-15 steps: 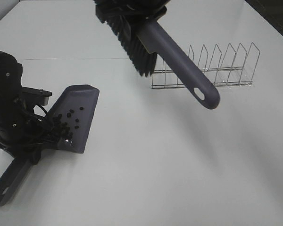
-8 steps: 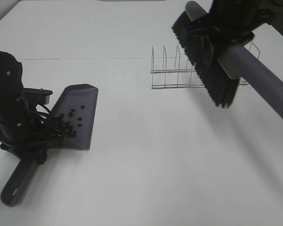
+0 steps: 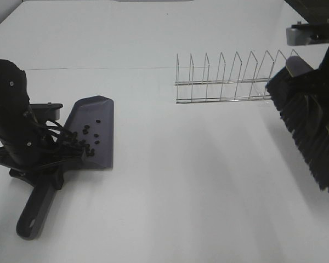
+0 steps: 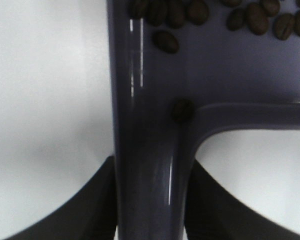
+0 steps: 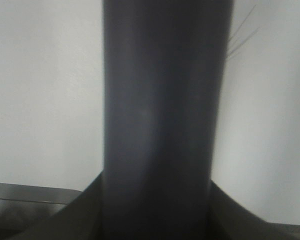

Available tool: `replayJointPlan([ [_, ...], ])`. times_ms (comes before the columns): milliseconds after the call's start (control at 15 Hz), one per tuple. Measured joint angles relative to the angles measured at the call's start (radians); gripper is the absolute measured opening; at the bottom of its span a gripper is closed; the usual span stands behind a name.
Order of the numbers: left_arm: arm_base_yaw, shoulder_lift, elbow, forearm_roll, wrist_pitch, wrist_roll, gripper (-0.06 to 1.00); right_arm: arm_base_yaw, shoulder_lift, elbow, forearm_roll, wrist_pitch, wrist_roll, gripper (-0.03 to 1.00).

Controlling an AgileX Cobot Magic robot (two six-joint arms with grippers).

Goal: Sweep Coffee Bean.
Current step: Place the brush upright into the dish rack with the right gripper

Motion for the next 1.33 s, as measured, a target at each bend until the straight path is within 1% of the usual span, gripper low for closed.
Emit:
replayJointPlan([
  [67,0.000,0.000,0.000,-0.010,-0.003,0.000,0.33,-0.011,0.000,0.043,0.000,-0.017,0.015,0.34],
  [133,0.000,0.000,0.000,-0.014,-0.007,0.000,0.33,-0.016,0.000,0.084,0.009,-0.062,0.042,0.34],
  [200,0.000,0.000,0.000,-0.014,-0.007,0.000,0.33,-0.016,0.002,0.087,0.026,-0.074,0.047,0.34],
  [400,0.000,-0.004,0.000,-0.014,-0.007,0.003,0.33,-0.016,0.062,0.078,0.054,-0.076,0.056,0.34],
  [600,0.000,-0.044,0.000,-0.014,-0.007,0.003,0.33,-0.016,0.142,0.004,0.054,-0.052,0.062,0.34],
  [733,0.000,-0.061,0.000,-0.014,-0.007,0.003,0.33,-0.016,0.228,-0.111,0.054,-0.002,0.062,0.34],
  [933,0.000,-0.075,0.000,-0.014,-0.006,0.003,0.33,-0.016,0.402,-0.329,0.054,0.007,0.062,0.34],
  [1000,0.000,-0.077,0.000,-0.014,-0.006,0.003,0.33,-0.016,0.487,-0.437,0.044,0.006,0.061,0.34],
  [1067,0.000,-0.078,0.000,-0.014,-0.006,0.003,0.33,-0.016,0.535,-0.495,0.039,0.006,0.061,0.34],
  [1200,0.000,-0.078,0.000,-0.014,0.000,0.003,0.33,-0.016,0.616,-0.580,0.018,0.006,0.061,0.34],
  [1333,0.000,-0.078,0.000,-0.014,0.017,0.003,0.33,-0.016,0.668,-0.617,-0.011,0.006,0.061,0.34],
])
